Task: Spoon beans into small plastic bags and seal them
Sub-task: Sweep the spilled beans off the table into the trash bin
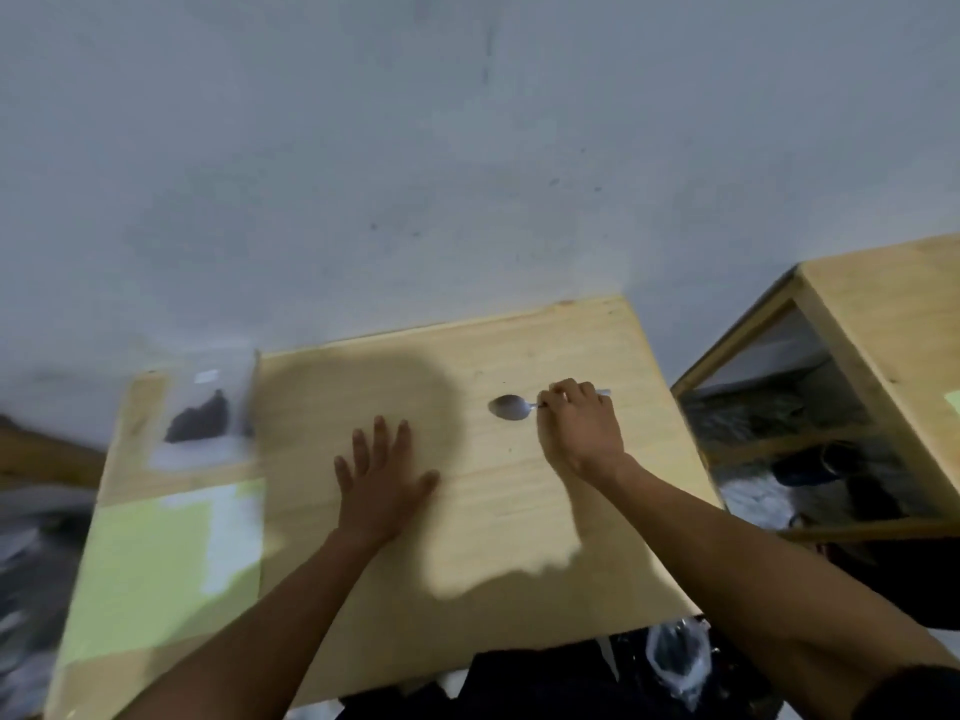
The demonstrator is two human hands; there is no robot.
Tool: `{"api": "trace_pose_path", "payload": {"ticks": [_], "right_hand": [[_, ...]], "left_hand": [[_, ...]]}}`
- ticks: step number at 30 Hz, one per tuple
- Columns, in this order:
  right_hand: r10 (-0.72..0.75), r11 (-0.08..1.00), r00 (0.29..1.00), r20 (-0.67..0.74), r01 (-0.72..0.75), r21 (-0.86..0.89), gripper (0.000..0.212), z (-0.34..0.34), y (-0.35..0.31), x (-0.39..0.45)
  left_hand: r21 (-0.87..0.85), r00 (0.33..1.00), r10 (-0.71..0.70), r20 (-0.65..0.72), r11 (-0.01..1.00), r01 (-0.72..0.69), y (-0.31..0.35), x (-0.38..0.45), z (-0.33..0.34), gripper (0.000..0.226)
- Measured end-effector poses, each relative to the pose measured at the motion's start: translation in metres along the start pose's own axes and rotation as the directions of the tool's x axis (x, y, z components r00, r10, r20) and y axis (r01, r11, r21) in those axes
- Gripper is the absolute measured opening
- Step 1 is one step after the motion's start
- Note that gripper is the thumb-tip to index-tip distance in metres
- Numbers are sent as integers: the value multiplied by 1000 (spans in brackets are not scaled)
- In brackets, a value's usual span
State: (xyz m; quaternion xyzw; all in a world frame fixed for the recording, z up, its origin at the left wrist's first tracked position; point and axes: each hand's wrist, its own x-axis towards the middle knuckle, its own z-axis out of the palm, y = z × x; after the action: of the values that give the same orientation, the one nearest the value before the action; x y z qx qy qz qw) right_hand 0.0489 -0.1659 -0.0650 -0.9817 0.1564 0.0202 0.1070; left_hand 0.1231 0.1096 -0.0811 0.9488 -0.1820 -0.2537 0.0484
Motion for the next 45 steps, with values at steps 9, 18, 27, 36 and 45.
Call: {"api": "trace_pose_path", "payload": {"ticks": [9,18,27,36,45], "right_hand": [[32,999,984,176,-34,9,23,-23,-1,24],[568,482,749,342,-640,598,12,-34,-9,79],[563,582,799,212,-566,584,18,-23,-15,88],[571,614,805,161,-549,567,17,-21,-21,86],[302,876,951,62,-303,375,34,-16,-62,59]], "left_hand": [[8,999,-32,-22,999,32,-14,5,10,94],[-32,1000,-16,-7,999,16,-14,5,11,95],[-24,999,-30,-12,999,29,-12,4,12,99],[-48,1000,-23,-21,999,22,-11,2,11,100],[-174,999,-39,-32,984,32,-17,9,-4,74]]}}
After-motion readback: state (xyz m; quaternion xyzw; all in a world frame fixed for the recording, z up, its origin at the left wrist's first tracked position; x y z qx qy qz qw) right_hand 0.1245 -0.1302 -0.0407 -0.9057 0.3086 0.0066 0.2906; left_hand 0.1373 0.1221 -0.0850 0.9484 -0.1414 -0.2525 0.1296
